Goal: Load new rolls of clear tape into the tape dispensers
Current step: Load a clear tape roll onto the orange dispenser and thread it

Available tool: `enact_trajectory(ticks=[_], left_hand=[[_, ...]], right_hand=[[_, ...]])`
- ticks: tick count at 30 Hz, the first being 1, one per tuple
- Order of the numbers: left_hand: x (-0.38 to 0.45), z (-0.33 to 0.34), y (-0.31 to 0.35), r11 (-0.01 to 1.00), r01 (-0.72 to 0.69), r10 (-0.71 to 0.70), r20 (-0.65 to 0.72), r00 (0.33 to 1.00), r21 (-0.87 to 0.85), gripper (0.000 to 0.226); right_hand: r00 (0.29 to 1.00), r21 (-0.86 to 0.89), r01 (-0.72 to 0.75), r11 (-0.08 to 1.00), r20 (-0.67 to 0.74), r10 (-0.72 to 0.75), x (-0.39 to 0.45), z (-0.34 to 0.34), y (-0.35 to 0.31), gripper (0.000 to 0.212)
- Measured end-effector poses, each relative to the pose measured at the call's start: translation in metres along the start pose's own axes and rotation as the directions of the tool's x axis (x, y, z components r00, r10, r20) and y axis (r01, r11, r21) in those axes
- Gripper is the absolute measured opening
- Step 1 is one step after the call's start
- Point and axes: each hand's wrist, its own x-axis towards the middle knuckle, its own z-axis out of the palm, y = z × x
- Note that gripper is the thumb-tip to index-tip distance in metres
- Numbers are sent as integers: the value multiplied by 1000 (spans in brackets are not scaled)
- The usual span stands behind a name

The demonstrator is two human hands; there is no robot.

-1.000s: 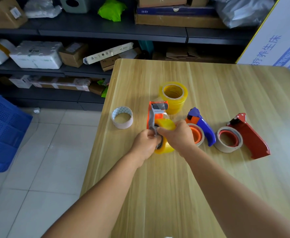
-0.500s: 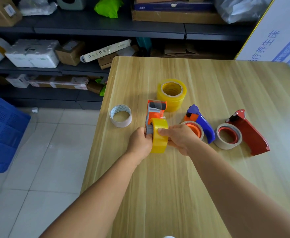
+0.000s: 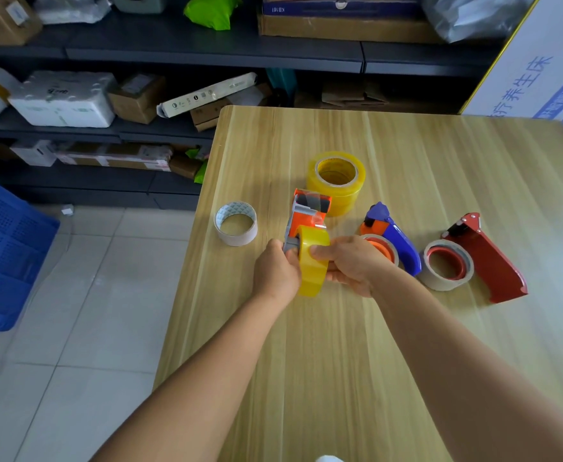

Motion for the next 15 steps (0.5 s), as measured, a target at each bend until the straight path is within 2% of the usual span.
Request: enact_trajectory(ticks=[3, 6, 9, 12, 15], left_hand=[[7, 0, -4, 942, 187, -151, 145, 978, -278, 21], [17, 0, -11, 785, 376, -265, 282, 922, -492, 21], [18, -8, -11, 680, 444, -293, 339, 894, -583, 23], [12, -11, -14, 553, 536, -333, 420, 844, -638, 27], [7, -3, -20, 517, 564, -463, 344, 817, -644, 27]], right_hand=[[995, -19, 94, 995, 20, -94, -4, 2, 4, 21], [985, -52, 173, 984, 14, -172, -6, 3, 5, 35], [978, -99, 169, 981, -107, -179, -3, -1, 1, 29], [987, -165, 123, 979, -85, -139, 5, -1, 6, 46], [983, -399, 113, 910, -91, -162, 12, 2, 20, 55]])
